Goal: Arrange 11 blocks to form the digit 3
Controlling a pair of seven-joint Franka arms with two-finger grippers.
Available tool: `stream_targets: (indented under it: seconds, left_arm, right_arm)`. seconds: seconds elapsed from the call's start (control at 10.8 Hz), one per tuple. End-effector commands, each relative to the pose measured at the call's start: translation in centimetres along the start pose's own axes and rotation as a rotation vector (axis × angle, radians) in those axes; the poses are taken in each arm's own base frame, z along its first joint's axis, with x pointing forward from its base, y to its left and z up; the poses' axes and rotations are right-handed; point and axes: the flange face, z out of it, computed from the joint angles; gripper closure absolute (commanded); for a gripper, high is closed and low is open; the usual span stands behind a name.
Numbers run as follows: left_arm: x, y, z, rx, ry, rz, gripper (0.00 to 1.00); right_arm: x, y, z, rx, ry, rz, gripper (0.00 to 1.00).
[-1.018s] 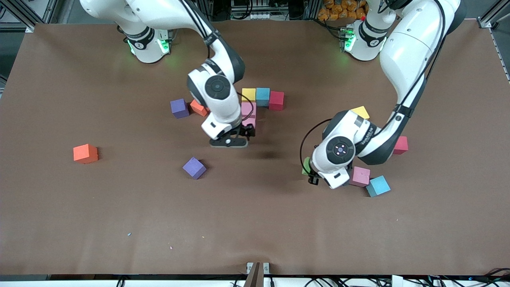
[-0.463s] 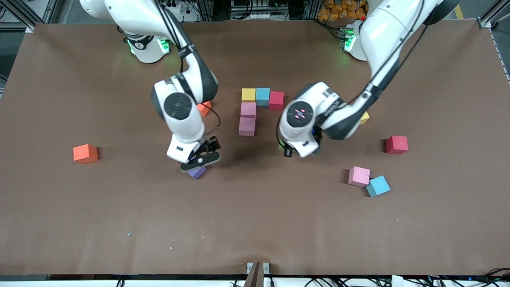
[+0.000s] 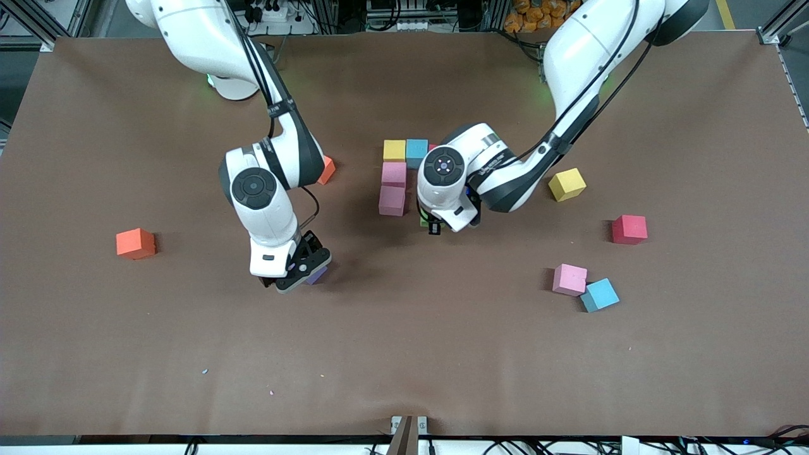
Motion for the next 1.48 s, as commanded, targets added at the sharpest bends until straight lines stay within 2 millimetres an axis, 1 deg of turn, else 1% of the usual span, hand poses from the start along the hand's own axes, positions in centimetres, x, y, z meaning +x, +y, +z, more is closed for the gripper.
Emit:
stream_targets:
  seconds: [0.0, 0.09, 0.28, 0.46, 0.56, 0.65, 0.74, 0.83, 0.93, 1.02, 1.11, 1.3, 1.39]
  left_arm:
    - [-1.4, -1.2, 1.6, -0.014, 0.009, -0.010, 0.90]
    - [-1.8, -1.4, 2.3, -0.026, 0.015, -0.009, 0.90]
    - [-2.1, -1.7, 3.0, -0.032, 0.014, -0.026, 0.90]
    - [-3.0, -2.7, 4.3, -0.026, 0.030, 0.001, 0.90]
    - [-3.1, -3.0, 4.8, -0.030, 0.035, 0.005, 0.90]
    - [-3.1, -3.2, 5.0, -0.034, 0.035, 0.008, 0.90]
    - [-3.2, -3.2, 5.0, -0.036, 0.033, 0.009, 0.90]
    - [-3.3, -3.3, 5.0, -0.037, 0.032, 0.011, 0.90]
    - [-3.3, -3.3, 5.1, -0.035, 0.033, 0.011, 0.90]
    - [-3.4, -3.4, 5.2, -0.037, 0.030, 0.013, 0.90]
    - [-3.7, -3.6, 5.3, -0.039, 0.026, 0.019, 0.90]
    - [-3.7, -3.6, 5.4, -0.040, 0.025, 0.018, 0.90]
    - [-3.8, -3.6, 5.3, -0.040, 0.023, 0.019, 0.90]
  right_arm:
    - [-1.6, -0.9, 3.5, -0.014, 0.006, -0.038, 0.00]
    - [-1.9, -1.0, 4.2, -0.017, 0.014, -0.056, 0.00]
    - [-2.1, -1.6, 5.7, -0.020, 0.011, -0.068, 0.00]
    - [-2.0, -1.6, 5.8, -0.021, 0.015, -0.072, 0.00]
    - [-2.0, -1.6, 5.8, -0.022, 0.016, -0.073, 0.00]
    - [-1.8, -1.4, 5.3, -0.023, 0.023, -0.083, 0.00]
    - [-1.5, -0.9, 4.3, -0.023, 0.030, -0.120, 0.00]
    - [-1.2, 0.2, 3.2, -0.014, 0.026, -0.140, 0.00]
    - [-0.9, 0.8, 2.2, 0.016, 0.016, -0.135, 0.00]
    - [-0.8, 1.0, 1.6, 0.057, 0.007, -0.104, 0.00]
    - [-1.0, 1.0, 1.7, 0.083, 0.009, -0.074, 0.00]
    - [-1.1, 0.7, 2.3, 0.115, 0.013, -0.039, 0.00]
    - [-1.0, 0.1, 2.7, 0.120, 0.009, -0.054, 0.00]
